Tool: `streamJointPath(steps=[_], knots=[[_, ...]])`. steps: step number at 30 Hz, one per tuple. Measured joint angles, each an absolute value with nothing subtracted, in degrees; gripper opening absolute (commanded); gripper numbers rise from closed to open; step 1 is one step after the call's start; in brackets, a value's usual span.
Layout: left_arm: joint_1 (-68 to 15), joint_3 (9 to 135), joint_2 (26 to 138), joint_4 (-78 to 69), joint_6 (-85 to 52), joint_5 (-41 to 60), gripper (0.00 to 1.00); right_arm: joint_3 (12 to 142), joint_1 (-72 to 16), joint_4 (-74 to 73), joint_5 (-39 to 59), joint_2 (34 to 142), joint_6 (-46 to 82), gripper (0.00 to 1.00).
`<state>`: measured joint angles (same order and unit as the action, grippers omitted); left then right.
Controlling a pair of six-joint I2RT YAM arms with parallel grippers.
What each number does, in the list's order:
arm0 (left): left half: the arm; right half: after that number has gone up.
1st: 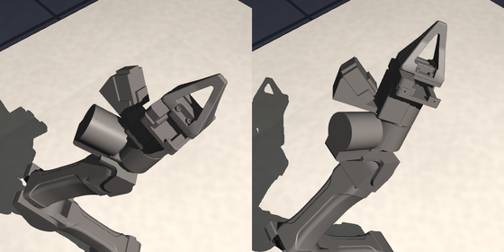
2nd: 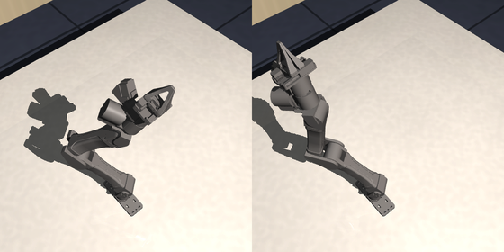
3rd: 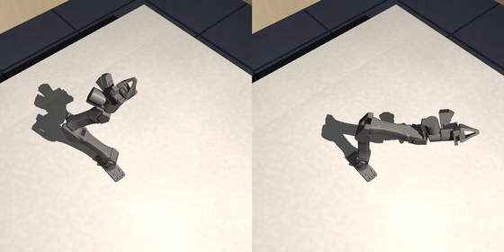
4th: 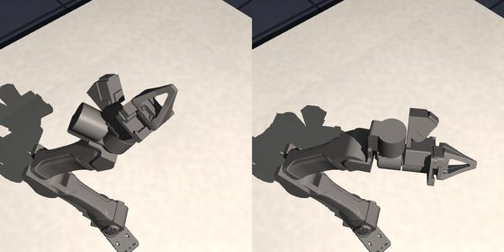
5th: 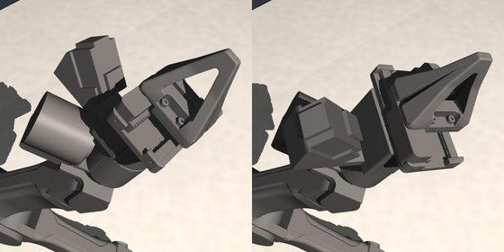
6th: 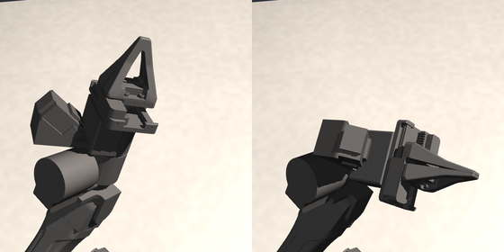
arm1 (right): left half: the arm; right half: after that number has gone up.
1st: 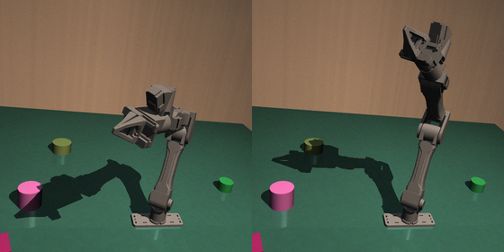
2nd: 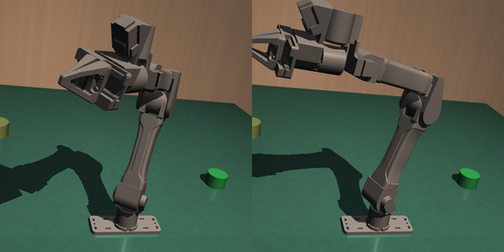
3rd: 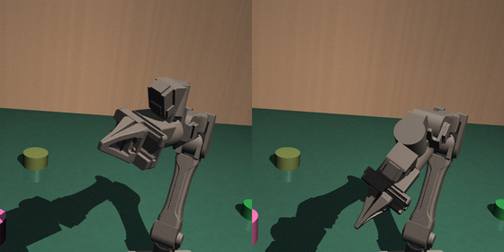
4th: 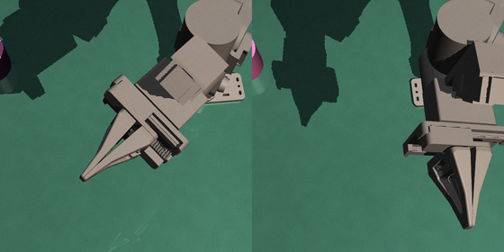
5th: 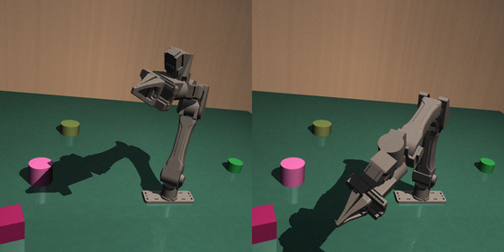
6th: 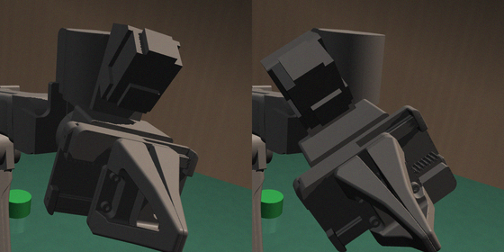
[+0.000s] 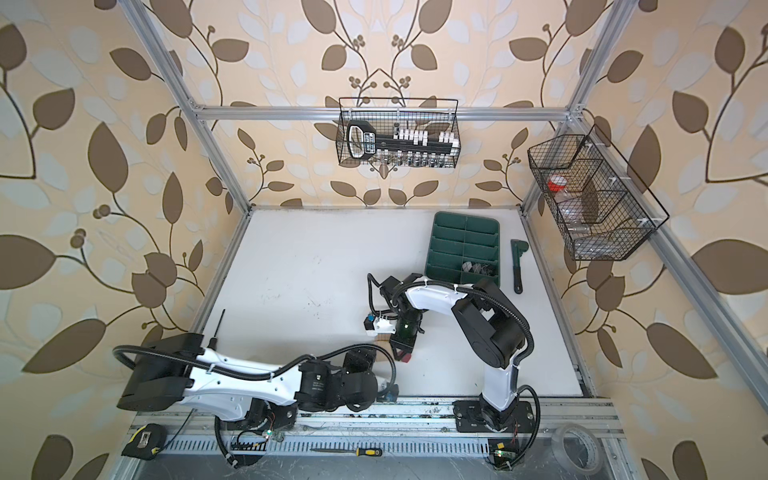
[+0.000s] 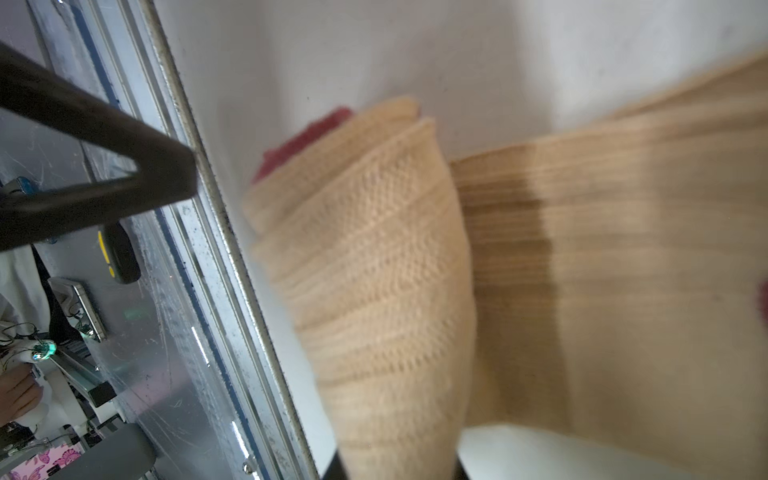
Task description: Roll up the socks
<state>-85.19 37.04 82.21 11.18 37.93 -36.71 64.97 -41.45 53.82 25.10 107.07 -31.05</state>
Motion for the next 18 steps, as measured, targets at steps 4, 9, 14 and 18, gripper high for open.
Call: streamJointPath(steps=[4,9,14,18], knots=[[-85.19,37.3,86.0,7.53,35.31,-37.98,0.74,64.95,-41.39,53.8,25.12,107.07,-31.05,0.0],[-85.06,37.32,87.83,3.57,32.03,-38.0,0.7,64.93,-41.32,53.78,25.32,107.07,-31.07,0.0],[-84.31,37.43,91.37,-0.03,29.47,-38.44,0.6,64.9,-41.21,53.78,25.5,107.07,-31.07,0.0],[-82.94,38.17,93.8,-3.09,27.94,-39.53,0.53,64.88,-41.12,53.76,25.58,107.07,-31.07,0.0]])
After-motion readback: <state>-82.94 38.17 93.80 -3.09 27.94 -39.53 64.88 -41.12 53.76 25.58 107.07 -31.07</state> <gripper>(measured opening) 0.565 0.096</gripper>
